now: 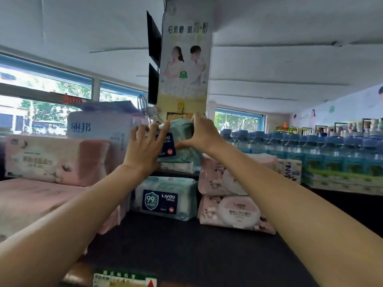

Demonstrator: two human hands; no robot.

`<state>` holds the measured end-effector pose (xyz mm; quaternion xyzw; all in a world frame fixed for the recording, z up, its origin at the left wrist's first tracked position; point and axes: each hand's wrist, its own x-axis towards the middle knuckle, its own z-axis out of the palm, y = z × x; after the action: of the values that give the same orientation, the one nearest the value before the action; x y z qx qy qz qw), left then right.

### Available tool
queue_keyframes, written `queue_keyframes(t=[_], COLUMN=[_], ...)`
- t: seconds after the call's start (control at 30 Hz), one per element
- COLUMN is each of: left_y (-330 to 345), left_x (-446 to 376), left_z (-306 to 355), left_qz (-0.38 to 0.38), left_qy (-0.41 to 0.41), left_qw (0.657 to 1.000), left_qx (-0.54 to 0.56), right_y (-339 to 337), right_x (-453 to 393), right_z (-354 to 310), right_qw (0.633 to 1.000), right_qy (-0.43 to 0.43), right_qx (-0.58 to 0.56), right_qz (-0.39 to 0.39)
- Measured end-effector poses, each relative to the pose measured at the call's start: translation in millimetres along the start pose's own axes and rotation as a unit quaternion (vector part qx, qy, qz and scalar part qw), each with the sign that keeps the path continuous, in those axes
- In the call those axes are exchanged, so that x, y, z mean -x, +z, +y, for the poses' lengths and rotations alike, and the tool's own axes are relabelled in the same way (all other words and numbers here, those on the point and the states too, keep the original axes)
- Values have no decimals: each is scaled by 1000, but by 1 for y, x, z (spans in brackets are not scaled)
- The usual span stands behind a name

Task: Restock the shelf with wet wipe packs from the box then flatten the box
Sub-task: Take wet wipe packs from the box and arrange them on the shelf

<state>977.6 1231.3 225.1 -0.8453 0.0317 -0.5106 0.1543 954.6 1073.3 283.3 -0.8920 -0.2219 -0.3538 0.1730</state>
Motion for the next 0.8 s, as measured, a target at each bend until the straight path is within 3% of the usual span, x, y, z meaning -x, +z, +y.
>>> queue_keyframes(t=[0.1, 0.2, 0.37, 0.53, 0.6, 0.7, 0.8], left_y=[20, 41, 38, 9, -11, -47, -88], left_x=[-1, 5, -1, 17, 21, 29, 46], left_z=[8, 27, 14, 8, 8, 22, 55], left_qz=[-42, -158, -223, -199, -186, -136, -100], left_qy=[34, 95, 83, 48, 39, 78, 152], left_qw=[998, 983, 961, 957, 939, 902, 876], left_qx=[-19, 11, 144, 205, 287, 401, 446], right_y=[22, 38, 42, 25, 10, -18, -52], right_x=[-9, -7, -2, 22, 38, 74, 125], right_z=[19, 34, 37, 24, 13, -3, -11], right_qw=[993, 951, 951, 954, 953, 941, 919], right_qy=[42, 78, 83, 85, 87, 118, 159], right_qx=[75, 244, 255, 264, 272, 301, 349], right_qz=[-77, -175, -154, -115, -99, -98, -89])
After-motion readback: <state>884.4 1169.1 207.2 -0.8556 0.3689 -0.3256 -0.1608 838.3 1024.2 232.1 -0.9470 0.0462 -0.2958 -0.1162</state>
